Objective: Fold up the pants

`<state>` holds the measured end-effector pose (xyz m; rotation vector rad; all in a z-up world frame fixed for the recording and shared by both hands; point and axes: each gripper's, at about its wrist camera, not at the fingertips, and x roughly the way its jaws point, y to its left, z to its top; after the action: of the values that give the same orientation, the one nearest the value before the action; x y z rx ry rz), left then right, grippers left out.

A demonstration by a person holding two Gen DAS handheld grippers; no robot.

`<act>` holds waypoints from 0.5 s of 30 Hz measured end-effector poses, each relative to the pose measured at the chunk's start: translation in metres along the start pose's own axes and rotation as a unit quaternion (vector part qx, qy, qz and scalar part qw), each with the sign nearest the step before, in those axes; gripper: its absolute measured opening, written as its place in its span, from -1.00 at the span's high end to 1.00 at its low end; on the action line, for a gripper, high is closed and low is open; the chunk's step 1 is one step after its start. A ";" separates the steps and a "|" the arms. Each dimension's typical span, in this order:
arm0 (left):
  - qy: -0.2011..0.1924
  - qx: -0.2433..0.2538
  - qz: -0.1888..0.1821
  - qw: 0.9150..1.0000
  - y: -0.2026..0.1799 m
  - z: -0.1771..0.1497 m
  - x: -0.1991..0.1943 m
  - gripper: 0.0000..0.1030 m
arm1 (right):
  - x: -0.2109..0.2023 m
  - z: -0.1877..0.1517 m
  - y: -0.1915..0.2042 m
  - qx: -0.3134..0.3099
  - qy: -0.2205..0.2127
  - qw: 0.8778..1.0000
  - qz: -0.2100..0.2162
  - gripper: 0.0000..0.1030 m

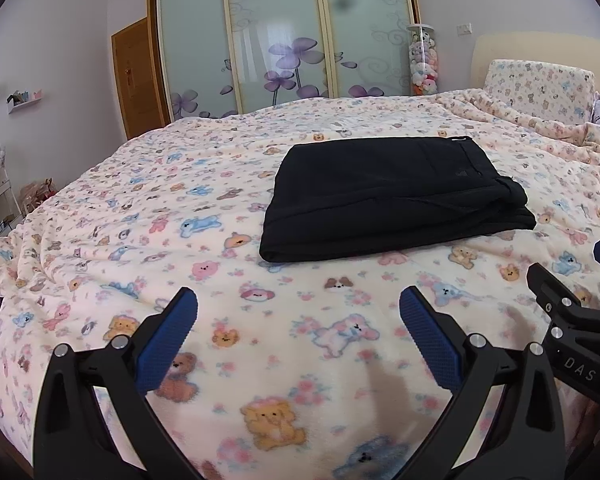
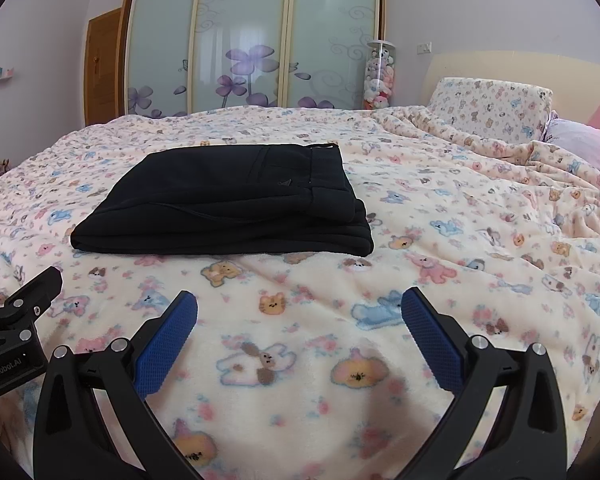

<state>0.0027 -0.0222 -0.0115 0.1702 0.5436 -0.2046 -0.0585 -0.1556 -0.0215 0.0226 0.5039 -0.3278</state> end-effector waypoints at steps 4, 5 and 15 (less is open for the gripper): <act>0.001 0.004 -0.001 1.000 0.000 0.000 0.001 -0.96 | 0.000 0.000 0.000 0.000 0.000 1.000 0.000 -0.97; 0.001 0.005 -0.002 1.000 0.000 0.000 0.001 -0.96 | 0.000 0.000 -0.001 0.000 0.000 1.000 0.000 -0.97; -0.004 0.001 -0.009 1.000 -0.001 0.000 -0.001 -0.96 | 0.001 0.001 -0.002 0.000 0.001 1.000 0.001 -0.97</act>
<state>0.0023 -0.0229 -0.0108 0.1660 0.5364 -0.2234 -0.0576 -0.1578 -0.0212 0.0228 0.5057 -0.3251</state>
